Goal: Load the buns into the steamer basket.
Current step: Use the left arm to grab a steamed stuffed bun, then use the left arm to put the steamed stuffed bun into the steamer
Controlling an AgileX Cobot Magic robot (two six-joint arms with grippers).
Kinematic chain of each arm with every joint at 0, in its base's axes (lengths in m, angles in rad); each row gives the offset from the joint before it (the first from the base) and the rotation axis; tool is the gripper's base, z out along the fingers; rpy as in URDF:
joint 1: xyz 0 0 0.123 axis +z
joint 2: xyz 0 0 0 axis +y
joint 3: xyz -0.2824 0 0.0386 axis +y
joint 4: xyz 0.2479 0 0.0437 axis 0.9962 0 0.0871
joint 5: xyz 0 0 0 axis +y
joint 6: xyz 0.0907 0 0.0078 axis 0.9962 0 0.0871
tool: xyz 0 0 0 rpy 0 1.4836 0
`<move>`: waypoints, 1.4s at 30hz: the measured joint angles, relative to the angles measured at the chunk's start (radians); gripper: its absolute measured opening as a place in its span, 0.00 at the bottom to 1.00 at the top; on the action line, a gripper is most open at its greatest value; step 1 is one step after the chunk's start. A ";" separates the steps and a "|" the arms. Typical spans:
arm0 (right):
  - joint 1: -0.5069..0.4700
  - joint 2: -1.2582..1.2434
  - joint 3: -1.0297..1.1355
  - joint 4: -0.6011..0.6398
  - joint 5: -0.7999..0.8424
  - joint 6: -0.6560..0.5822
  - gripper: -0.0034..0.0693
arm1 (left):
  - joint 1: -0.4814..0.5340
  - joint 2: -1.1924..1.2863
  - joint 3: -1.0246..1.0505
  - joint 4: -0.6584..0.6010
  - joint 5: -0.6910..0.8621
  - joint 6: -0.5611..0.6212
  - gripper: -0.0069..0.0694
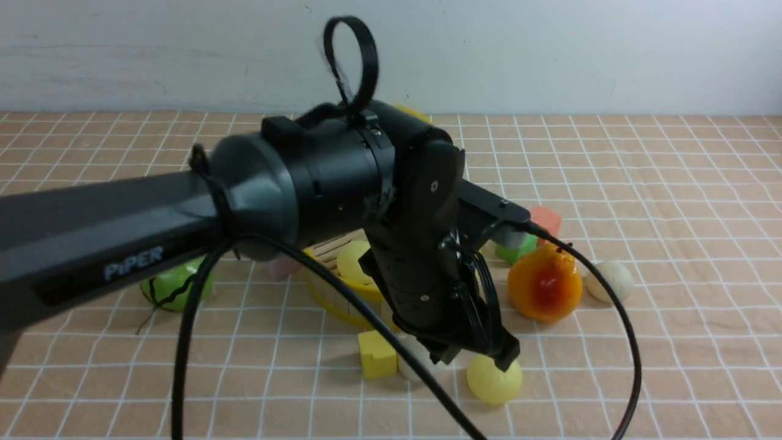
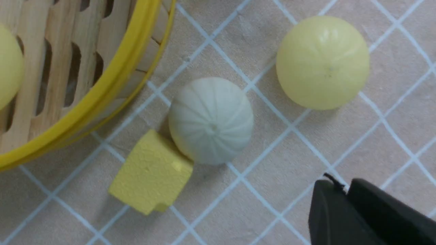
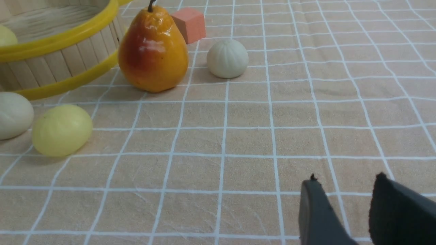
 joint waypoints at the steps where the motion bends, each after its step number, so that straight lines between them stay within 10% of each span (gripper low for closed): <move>1: 0.000 0.000 0.000 0.000 0.000 0.000 0.38 | 0.005 0.017 0.000 0.010 -0.015 0.000 0.26; 8: 0.000 0.000 0.000 0.000 0.000 0.000 0.38 | 0.033 0.068 0.000 0.038 -0.090 -0.009 0.47; 21: 0.000 0.000 0.000 0.000 0.000 0.000 0.38 | 0.038 0.136 0.000 0.114 -0.145 -0.022 0.46; 30: 0.000 0.000 0.000 0.000 0.000 0.000 0.38 | 0.038 0.139 0.000 0.114 -0.148 -0.022 0.10; 42: 0.000 0.000 0.000 0.000 0.000 0.000 0.38 | 0.029 -0.001 -0.049 0.087 -0.060 -0.023 0.07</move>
